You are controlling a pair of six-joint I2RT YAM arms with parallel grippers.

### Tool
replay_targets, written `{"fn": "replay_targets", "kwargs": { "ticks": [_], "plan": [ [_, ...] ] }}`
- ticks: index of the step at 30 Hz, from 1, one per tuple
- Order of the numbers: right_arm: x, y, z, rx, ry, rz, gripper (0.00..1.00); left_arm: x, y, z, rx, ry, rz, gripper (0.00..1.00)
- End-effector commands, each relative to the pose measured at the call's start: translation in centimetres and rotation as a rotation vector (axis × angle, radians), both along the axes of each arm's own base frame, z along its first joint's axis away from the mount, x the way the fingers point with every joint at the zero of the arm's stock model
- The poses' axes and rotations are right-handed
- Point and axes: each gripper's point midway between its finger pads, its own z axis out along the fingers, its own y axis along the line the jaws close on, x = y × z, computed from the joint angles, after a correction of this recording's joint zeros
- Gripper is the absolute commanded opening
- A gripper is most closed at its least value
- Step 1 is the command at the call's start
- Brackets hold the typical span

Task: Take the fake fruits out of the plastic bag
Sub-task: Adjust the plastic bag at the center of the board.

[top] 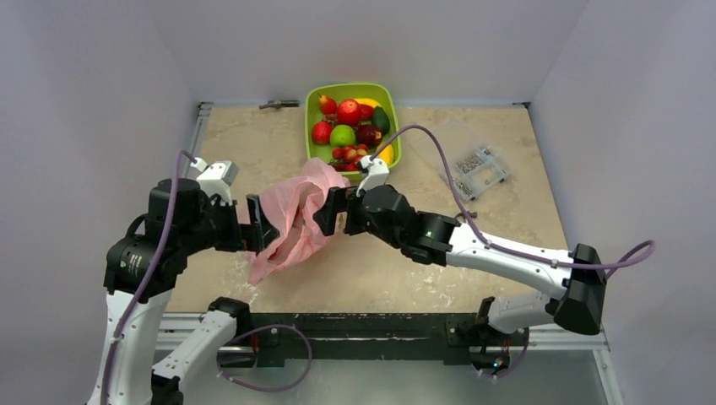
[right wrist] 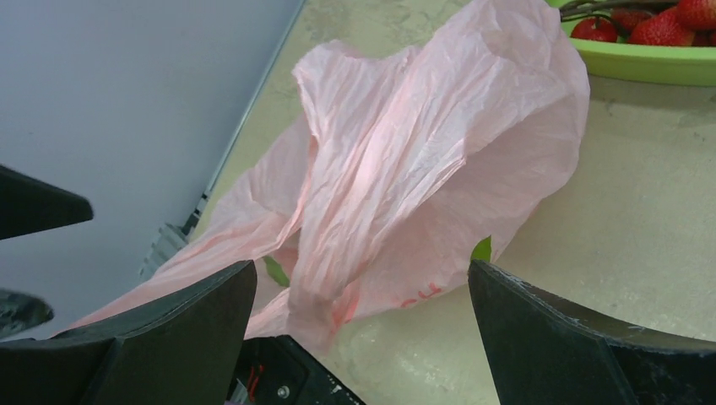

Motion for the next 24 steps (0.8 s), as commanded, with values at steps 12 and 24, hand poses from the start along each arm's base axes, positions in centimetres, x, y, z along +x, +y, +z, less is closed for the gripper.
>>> {"fn": "replay_targets", "kwargs": {
  "ticks": [12,24],
  "plan": [
    [0.8,3.6,-1.1,0.010,-0.005,-0.053,0.99,-1.4,0.4,-7.7,0.316,0.222,-0.119,0.84],
    [2.6,3.8,-4.6,-0.115,-0.029,-0.155,0.62,-1.0,3.7,-7.4,0.280,0.090,0.172,0.05]
  ]
}}
